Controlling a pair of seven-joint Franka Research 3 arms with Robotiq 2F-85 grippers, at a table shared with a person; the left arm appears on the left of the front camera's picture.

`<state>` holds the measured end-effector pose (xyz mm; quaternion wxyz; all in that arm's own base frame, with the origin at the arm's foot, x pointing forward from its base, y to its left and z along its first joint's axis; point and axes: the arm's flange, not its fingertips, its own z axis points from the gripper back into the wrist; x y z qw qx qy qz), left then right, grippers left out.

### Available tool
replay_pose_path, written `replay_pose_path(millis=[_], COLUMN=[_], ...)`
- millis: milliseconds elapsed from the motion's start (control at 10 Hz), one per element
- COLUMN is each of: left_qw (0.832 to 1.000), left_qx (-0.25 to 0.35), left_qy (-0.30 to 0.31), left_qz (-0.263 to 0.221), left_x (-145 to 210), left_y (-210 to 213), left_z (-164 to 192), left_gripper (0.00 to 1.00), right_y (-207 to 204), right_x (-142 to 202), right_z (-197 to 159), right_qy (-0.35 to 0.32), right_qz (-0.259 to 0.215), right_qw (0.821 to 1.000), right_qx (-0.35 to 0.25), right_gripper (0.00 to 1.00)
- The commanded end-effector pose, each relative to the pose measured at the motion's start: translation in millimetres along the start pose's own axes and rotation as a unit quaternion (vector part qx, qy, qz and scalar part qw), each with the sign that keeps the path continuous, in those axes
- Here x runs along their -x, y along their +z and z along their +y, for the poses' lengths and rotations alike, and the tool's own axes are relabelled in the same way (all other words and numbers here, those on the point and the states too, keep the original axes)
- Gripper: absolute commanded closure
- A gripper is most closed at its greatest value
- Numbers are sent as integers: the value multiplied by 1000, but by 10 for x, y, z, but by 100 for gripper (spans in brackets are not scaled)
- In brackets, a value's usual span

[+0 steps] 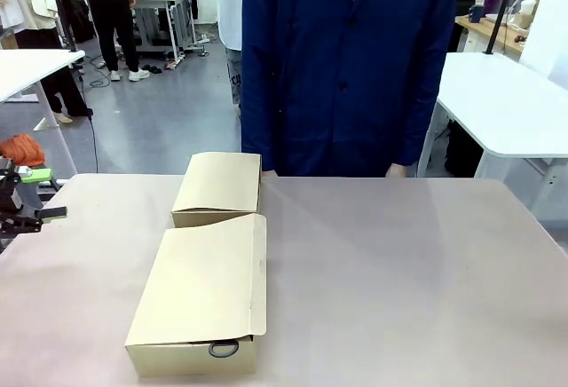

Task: Place items inside the box.
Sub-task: Close the lid of the Mailer Box closest to the robot.

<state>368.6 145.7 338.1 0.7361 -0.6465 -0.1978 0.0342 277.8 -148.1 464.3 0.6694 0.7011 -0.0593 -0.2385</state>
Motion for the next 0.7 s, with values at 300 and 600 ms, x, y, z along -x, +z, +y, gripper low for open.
replay_pose_path(millis=[300,600], left_qw=[999,999], left_qx=[6,6], left_qy=[-30,-30], left_qz=[21,21], left_x=[114,114], left_y=[79,79], left_z=[-200,-200], left_gripper=[0,0], right_y=[-6,-6], right_x=[12,12], right_z=[55,55], right_qy=[-6,-6], right_qz=[1,1], right_qw=[1000,1000], right_qx=[-8,-8], right_gripper=[0,0])
